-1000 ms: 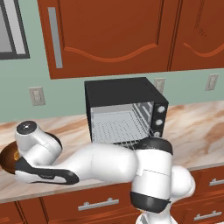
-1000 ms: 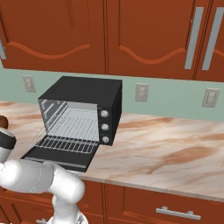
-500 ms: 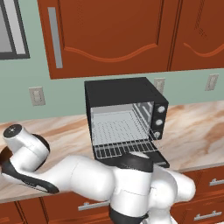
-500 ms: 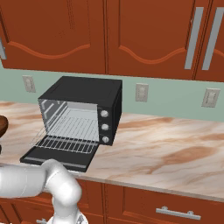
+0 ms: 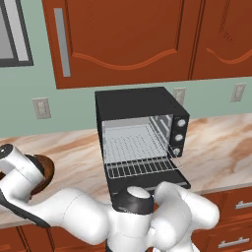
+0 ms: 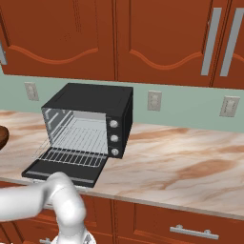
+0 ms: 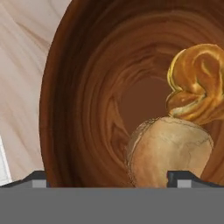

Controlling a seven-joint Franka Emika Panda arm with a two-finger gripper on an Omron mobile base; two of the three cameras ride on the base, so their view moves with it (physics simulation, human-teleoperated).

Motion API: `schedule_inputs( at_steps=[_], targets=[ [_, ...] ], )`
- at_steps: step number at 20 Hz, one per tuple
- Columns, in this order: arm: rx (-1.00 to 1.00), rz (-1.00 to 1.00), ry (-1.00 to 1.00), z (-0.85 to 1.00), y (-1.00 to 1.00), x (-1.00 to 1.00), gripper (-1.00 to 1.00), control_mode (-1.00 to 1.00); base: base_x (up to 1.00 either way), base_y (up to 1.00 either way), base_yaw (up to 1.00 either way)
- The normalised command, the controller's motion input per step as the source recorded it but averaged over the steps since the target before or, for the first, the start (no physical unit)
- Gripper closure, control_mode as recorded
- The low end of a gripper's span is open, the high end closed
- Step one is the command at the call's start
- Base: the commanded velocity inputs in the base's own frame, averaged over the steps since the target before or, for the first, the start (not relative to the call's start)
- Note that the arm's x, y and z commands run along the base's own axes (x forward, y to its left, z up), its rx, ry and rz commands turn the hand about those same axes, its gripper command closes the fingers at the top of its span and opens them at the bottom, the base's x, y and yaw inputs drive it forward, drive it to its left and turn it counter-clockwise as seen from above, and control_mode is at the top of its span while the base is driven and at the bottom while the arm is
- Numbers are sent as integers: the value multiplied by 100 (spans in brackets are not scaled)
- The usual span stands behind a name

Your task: Pick up the heated bread from the toaster oven and place it in the bowl. Then move the bread bowl to the dining counter.

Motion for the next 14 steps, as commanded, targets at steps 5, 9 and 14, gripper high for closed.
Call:
schedule_inputs(
  at_steps=[5, 9, 14],
  targets=[
    [-4, 11, 0, -12, 6, 0, 100, -100, 0, 0, 0],
    [0, 1, 0, 0, 0, 0, 100, -100, 0, 0, 0],
    [0, 0, 0, 0, 0, -24, 100, -100, 0, 0, 0]
  ],
)
